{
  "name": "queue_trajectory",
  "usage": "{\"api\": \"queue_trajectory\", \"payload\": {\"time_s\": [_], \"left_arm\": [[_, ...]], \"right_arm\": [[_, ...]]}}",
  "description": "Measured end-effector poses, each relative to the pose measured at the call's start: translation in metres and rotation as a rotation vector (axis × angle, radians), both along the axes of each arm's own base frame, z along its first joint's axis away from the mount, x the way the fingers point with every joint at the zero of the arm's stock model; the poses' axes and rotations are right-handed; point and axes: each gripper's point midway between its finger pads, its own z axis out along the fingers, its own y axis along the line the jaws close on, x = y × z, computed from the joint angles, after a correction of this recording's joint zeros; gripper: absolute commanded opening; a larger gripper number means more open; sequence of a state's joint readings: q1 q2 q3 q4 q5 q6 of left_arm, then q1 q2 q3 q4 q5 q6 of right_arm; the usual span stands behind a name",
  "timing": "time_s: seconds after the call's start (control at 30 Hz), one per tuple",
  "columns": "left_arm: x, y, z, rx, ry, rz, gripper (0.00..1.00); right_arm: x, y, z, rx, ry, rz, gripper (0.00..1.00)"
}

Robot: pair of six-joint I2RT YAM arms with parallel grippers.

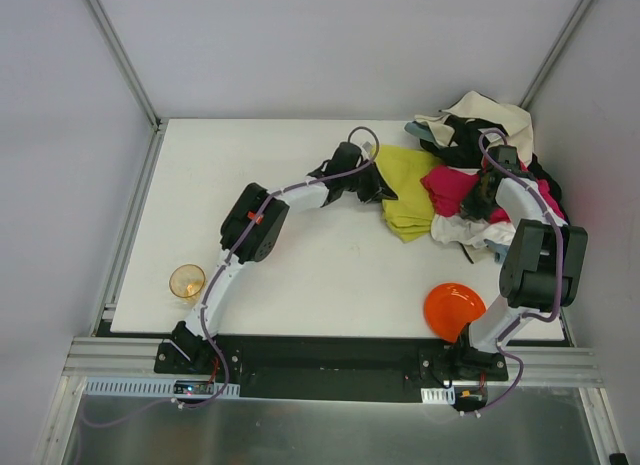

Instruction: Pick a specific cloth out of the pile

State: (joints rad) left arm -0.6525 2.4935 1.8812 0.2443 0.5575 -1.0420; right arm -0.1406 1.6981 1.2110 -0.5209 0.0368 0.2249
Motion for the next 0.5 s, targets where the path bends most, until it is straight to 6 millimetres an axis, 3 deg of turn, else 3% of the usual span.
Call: {"api": "queue_trajectory", "payload": {"time_s": [0.5], "left_arm": [[0.010, 0.045, 0.072, -0.005, -0.088, 0.014, 0.00]], "right_arm": [[-0.002, -0.001, 0.001, -0.008, 0.005, -0.003, 0.00]]}}
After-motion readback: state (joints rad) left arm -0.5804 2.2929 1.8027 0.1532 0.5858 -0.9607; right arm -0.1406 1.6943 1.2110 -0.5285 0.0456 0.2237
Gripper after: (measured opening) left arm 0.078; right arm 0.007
